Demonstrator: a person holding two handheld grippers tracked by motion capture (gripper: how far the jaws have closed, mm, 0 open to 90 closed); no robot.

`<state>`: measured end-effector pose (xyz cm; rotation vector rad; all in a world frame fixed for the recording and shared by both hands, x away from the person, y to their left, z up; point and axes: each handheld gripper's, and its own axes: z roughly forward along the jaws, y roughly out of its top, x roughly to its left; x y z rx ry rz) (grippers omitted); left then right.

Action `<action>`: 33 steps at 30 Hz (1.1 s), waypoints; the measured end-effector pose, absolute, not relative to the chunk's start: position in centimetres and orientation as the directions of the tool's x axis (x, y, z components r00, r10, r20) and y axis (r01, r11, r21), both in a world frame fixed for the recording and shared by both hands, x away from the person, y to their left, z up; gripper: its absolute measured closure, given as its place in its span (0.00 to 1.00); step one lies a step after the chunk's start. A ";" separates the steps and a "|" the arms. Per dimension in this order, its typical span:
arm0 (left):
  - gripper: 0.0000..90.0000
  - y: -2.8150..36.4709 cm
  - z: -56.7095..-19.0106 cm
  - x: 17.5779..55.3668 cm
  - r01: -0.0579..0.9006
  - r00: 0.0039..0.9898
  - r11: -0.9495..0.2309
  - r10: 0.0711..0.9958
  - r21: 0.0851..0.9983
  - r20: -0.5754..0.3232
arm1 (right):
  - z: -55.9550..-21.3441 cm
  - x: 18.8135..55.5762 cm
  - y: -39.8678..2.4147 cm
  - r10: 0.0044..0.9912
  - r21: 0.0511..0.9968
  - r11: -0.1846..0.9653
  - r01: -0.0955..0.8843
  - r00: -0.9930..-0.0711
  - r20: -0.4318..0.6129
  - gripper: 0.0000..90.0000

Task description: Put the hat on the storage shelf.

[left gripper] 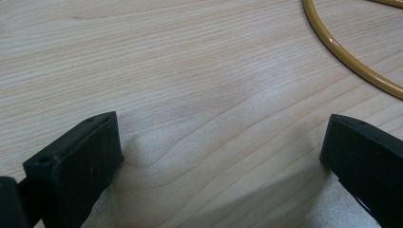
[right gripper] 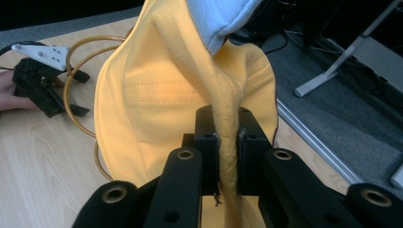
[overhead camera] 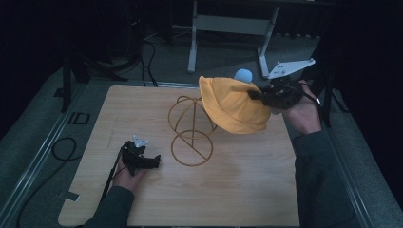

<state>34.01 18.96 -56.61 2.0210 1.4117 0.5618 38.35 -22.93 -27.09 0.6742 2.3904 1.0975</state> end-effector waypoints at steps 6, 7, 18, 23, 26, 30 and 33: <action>0.00 19.0 -56.6 34.0 0.683 0.343 -0.251 0.939 0.686 0.002 | -26.8 38.3 -22.2 0.570 0.780 0.579 0.238 -0.802 -0.178 0.92; 0.00 19.0 -56.6 34.0 0.682 0.343 -0.250 0.939 0.687 0.002 | -26.7 38.3 -21.9 0.563 0.777 0.585 0.233 -0.806 -0.182 0.92; 0.00 19.0 -56.6 34.0 0.682 0.342 -0.250 0.940 0.688 0.002 | -26.2 38.5 -19.7 0.531 0.769 0.606 0.203 -0.824 -0.201 0.92; 0.00 18.9 -56.6 34.0 0.681 0.341 -0.247 0.940 0.689 0.000 | -25.9 38.9 -18.3 0.515 0.760 0.621 0.192 -0.831 -0.211 0.92; 0.00 18.9 -56.6 34.0 0.682 0.341 -0.248 0.940 0.688 0.001 | -25.8 39.1 -17.4 0.506 0.753 0.630 0.190 -0.836 -0.213 0.92; 0.00 18.9 -56.6 34.0 0.682 0.341 -0.248 0.940 0.688 0.000 | -25.8 39.5 -16.1 0.494 0.744 0.642 0.185 -0.843 -0.215 0.91; 0.00 19.0 -56.6 34.0 0.682 0.343 -0.251 0.939 0.687 0.003 | -25.9 39.8 -14.9 0.477 0.734 0.655 0.181 -0.852 -0.215 0.91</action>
